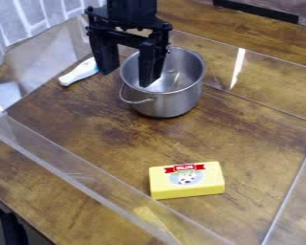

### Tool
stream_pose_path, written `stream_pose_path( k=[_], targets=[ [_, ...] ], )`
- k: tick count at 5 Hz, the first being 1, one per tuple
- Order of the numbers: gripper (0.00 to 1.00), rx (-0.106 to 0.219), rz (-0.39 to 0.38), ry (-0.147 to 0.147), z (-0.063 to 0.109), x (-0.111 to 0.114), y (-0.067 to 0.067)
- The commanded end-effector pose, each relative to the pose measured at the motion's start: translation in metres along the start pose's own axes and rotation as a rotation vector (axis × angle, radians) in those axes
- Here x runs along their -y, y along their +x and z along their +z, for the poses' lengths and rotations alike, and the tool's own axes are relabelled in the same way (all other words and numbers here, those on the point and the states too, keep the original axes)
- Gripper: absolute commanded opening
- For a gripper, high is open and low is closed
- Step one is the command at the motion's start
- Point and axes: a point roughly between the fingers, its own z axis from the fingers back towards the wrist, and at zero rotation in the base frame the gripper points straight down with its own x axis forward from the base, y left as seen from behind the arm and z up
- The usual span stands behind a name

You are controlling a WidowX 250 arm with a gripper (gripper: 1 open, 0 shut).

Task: Move the yellow butter to the left side of the table

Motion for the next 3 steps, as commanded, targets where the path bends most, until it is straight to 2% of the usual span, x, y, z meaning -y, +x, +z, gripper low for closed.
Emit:
stream_pose_path(
  k=[1, 2, 3],
  targets=[
    [1.0, -0.017, -0.162, 0.006, -0.011, -0.004, -0.008],
    [0.0, -0.015, -0.411, 0.031, -0.023, 0.016, -0.006],
    [1.0, -0.007, -0.659, 0.059, -0.03, 0.038, -0.005]
  ],
)
